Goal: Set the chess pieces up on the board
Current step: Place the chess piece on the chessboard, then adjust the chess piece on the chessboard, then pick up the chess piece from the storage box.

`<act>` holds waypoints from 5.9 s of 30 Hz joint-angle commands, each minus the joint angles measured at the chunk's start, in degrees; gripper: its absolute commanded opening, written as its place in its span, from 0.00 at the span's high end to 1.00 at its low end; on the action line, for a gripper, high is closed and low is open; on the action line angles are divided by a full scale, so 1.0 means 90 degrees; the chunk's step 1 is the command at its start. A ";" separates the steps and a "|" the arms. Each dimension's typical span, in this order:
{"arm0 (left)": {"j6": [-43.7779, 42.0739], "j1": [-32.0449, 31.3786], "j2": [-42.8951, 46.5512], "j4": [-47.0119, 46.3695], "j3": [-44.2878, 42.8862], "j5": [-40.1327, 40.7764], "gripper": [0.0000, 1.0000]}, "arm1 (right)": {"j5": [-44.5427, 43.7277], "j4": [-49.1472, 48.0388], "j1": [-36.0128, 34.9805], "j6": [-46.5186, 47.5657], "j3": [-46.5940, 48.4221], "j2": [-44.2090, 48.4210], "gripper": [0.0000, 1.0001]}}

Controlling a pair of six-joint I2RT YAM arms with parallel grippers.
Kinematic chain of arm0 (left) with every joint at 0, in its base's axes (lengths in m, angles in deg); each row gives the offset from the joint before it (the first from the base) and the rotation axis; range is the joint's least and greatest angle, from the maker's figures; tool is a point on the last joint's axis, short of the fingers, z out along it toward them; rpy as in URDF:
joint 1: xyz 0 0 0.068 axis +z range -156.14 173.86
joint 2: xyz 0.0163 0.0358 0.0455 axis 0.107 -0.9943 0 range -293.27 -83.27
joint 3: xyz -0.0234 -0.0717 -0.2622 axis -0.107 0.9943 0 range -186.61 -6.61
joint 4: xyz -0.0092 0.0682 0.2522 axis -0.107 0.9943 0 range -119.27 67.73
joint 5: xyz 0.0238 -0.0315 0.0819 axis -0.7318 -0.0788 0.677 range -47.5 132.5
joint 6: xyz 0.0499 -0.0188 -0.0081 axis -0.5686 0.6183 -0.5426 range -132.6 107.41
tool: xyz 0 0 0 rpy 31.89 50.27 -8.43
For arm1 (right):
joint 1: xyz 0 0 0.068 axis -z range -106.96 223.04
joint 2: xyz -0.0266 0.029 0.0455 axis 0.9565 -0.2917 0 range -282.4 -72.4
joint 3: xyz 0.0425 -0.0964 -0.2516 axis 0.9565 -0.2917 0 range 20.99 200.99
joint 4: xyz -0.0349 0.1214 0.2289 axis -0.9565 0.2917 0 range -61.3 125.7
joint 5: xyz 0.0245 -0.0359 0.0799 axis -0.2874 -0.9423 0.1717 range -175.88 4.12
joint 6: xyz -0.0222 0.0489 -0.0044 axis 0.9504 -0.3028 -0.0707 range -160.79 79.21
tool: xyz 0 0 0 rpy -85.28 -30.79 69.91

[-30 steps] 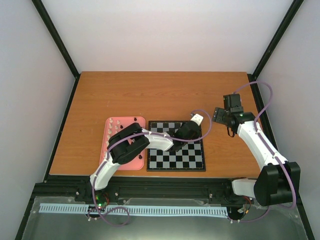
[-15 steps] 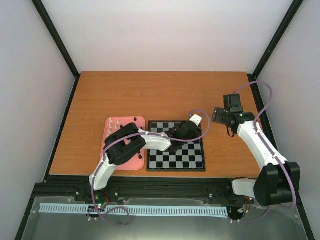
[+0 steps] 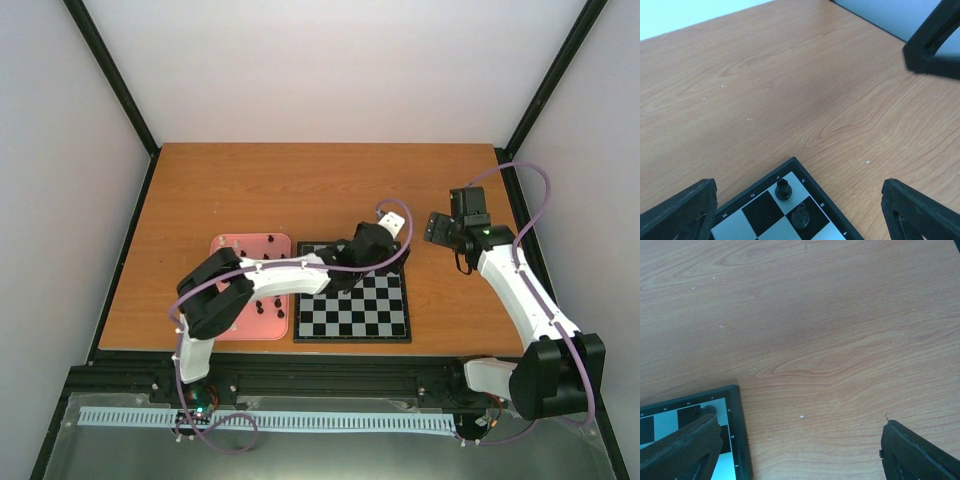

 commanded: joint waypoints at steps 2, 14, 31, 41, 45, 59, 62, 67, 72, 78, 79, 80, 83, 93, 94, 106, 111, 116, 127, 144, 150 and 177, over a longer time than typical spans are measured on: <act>-0.0003 0.0014 0.0891 0.1507 -0.0310 -0.0162 0.04 | 0.0209 0.0246 0.0048 -0.0009 0.0265 0.0087 0.00; 0.0611 0.1557 0.3290 0.4299 0.0381 -0.0365 0.00 | 0.1152 0.0676 -0.0192 0.0078 0.0246 -0.0352 0.00; 0.0481 0.2644 0.3618 0.4561 0.0863 -0.0663 0.00 | 0.1278 0.1344 -0.1187 0.0594 0.1693 -0.2656 0.00; 0.0459 0.2656 0.3410 0.4579 0.0777 -0.0627 0.00 | 0.1338 0.1254 -0.1221 0.0774 0.1553 -0.3015 0.00; 0.0512 0.2652 0.3451 0.4588 0.0841 -0.0618 0.00 | 0.1333 0.1163 -0.1214 0.0738 0.1489 -0.3169 0.00; 0.0607 0.2651 0.3593 0.4610 0.0951 -0.0529 0.00 | 0.1012 0.0981 -0.1232 0.0725 0.1689 -0.3764 0.00; 0.0617 0.2652 0.3575 0.4610 0.0962 -0.0534 0.00 | 0.0935 0.0984 -0.1238 0.0708 0.1716 -0.3834 0.00; 0.0621 0.2651 0.3563 0.4605 0.0962 -0.0530 0.00 | 0.0774 0.0979 -0.1231 0.0713 0.1720 -0.3867 0.00; 0.0632 0.2651 0.3554 0.4617 0.0962 -0.0532 0.00 | 0.0687 0.1004 -0.1226 0.0724 0.1711 -0.3878 0.00; 0.0646 0.2652 0.3549 0.4607 0.0972 -0.0525 0.00 | 0.0564 0.1009 -0.1227 0.0705 0.1709 -0.3874 0.00; 0.0645 0.2656 0.3550 0.4608 0.0979 -0.0521 0.00 | 0.0555 0.1000 -0.1231 0.0705 0.1711 -0.3869 0.00; 0.0649 0.2652 0.3546 0.4608 0.0980 -0.0515 0.00 | 0.0543 0.1009 -0.1231 0.0697 0.1711 -0.3868 0.00; 0.0648 0.2652 0.3551 0.4617 0.0991 -0.0514 0.00 | 0.0532 0.1032 -0.1231 0.0695 0.1725 -0.3892 0.00; 0.0665 0.2652 0.3576 0.4616 0.1003 -0.0507 0.00 | 0.1006 0.0967 -0.1231 0.0894 0.1779 -0.3533 0.00; 0.0663 0.2654 0.3570 0.4623 0.0988 -0.0516 0.00 | 0.1077 0.0964 -0.1231 0.0899 0.1816 -0.3437 0.00; 0.1135 0.2901 0.3347 0.5209 0.0572 -0.0878 0.00 | 0.1272 0.1582 -0.1534 0.0997 0.2798 -0.3033 0.00; 0.1548 0.3699 0.3766 0.5716 0.0223 -0.1304 0.00 | 0.1327 0.1916 -0.2075 0.0836 0.3634 -0.3373 0.00; 0.1664 0.4712 0.4028 0.6469 -0.0407 -0.1548 0.00 | 0.1410 0.2058 -0.2627 0.0651 0.4502 -0.3940 0.00; 0.1633 0.4974 0.4777 0.6869 -0.0296 -0.1298 0.00 | 0.1793 0.2663 -0.4071 0.0617 0.6954 -0.5960 0.19; 0.1570 0.4975 0.5159 0.6902 0.0050 -0.1305 0.00 | 0.2187 0.2962 -0.4581 0.0537 0.7903 -0.7370 0.47; 0.1535 0.4975 0.5171 0.6907 0.0141 -0.1281 0.00 | 0.2280 0.2948 -0.4592 0.0578 0.7950 -0.7541 0.55; 0.1516 0.4975 0.5107 0.6841 0.0240 -0.1189 0.00 | 0.2320 0.3163 -0.4601 0.0734 0.8508 -0.8082 0.63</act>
